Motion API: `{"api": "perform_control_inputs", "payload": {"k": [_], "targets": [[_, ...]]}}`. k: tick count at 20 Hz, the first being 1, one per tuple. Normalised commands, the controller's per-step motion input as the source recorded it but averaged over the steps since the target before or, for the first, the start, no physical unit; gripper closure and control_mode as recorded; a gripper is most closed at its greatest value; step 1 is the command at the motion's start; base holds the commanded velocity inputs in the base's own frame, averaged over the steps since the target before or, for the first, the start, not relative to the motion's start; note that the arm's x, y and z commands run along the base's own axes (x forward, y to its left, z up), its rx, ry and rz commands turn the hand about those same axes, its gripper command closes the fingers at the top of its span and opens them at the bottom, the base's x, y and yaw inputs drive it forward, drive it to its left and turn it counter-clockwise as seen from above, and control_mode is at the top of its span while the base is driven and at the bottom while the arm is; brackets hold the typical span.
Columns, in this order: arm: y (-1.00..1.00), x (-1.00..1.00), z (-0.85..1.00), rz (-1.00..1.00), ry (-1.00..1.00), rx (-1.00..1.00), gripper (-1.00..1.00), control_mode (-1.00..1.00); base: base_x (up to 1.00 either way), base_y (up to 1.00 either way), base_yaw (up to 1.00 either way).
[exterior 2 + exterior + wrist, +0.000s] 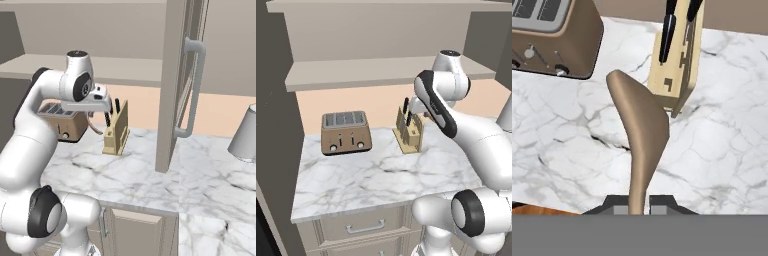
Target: Organize the utensils by type. Pick up the wooden spoons from the counter and place them in the open cabinet. Then pick up the metallic utensils from the counter and place them in the open drawer.
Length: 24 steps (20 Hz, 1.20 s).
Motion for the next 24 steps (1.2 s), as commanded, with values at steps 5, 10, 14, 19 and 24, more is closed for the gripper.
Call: {"api": "perform_control_inputs", "payload": {"k": [5,10,14,19,24], "targets": [[0.00,0.03,0.55,0.00,-0.12,0.00,1.00,-1.00,0.00,0.00,0.00],[0.00,0.32,0.23,0.00,-0.07,0.00,1.00,-1.00,0.00,0.00,0.00],[0.00,0.18,0.17,0.00,-0.35,-0.05,1.00,-1.00,0.00,0.00,0.00],[-0.01,0.12,0.13,0.04,-0.35,-0.17,1.00,-1.00,0.00,0.00,0.00],[0.00,0.06,0.49,0.10,-0.13,-0.15,1.00,-1.00,0.00,0.00,0.00]]}}
